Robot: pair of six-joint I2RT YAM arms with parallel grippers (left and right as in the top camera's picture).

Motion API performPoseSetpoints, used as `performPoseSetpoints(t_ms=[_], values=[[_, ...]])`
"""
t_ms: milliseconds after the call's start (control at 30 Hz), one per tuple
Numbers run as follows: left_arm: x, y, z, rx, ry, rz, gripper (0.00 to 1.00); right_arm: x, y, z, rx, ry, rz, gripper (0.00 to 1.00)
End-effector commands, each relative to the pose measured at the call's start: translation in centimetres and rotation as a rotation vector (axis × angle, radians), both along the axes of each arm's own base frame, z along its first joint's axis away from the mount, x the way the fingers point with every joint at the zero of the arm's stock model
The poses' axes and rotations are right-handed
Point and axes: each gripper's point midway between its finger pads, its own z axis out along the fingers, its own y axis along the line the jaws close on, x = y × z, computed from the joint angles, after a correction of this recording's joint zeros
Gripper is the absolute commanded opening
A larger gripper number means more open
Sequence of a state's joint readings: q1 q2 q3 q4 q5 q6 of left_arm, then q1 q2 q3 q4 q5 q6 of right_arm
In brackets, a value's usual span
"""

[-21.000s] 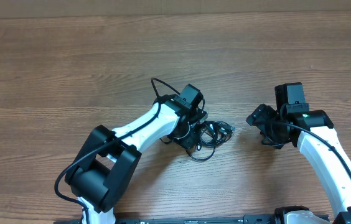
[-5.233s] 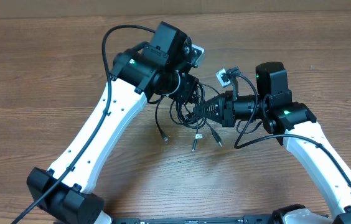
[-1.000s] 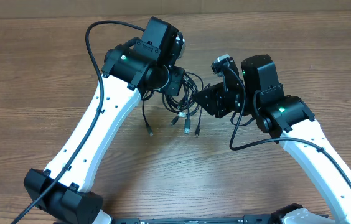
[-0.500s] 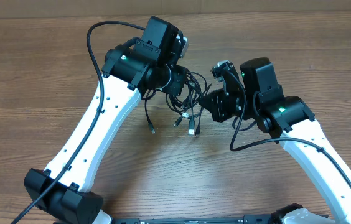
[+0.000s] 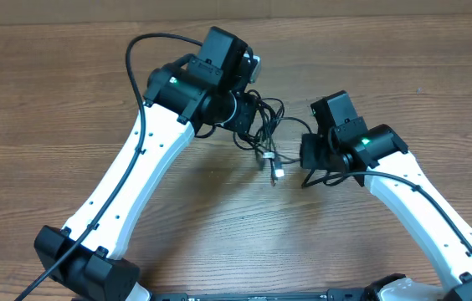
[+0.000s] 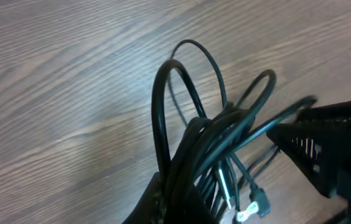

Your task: Untangle cables

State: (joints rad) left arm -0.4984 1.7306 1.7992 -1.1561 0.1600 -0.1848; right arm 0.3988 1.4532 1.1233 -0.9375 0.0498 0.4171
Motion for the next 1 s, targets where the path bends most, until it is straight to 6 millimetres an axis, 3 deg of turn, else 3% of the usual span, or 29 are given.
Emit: performPoseSetpoints(t_ms=[0, 133, 433, 600, 733, 833, 900, 967], values=[[0.5, 1.1, 1.2, 0.014, -0.044, 0.029, 0.04, 0.5, -2.0, -0.7, -0.071, -0.010, -0.130, 0.63], [0.4, 1.2, 1.1, 0.019, -0.040, 0.027, 0.04, 0.7, -2.0, -0.5, -0.070, -0.020, -0.119, 0.77], [0.3, 1.5, 0.9, 0.033, -0.035, 0.034, 0.04, 1.8, -2.0, 2.1, -0.042, -0.090, -0.129, 0.80], [0.5, 2.7, 0.8, 0.065, -0.035, 0.062, 0.04, 1.2, -5.8, 1.9, -0.011, -0.031, -0.384, 0.82], [0.8, 3.7, 0.7, 0.070, -0.027, 0.089, 0.04, 0.0, -9.8, 1.3, -0.044, 0.039, -0.505, 0.83], [1.1, 4.2, 0.7, 0.070, -0.026, 0.102, 0.04, -0.6, -11.7, 1.1, -0.044, 0.071, -0.560, 0.87], [1.0, 3.9, 0.8, 0.054, -0.024, 0.093, 0.04, -0.3, -11.1, 1.1, 0.001, 0.082, -0.486, 0.88], [0.8, 2.9, 1.0, 0.017, -0.026, 0.034, 0.04, 0.5, -9.2, 1.4, 0.071, 0.065, -0.333, 0.88]])
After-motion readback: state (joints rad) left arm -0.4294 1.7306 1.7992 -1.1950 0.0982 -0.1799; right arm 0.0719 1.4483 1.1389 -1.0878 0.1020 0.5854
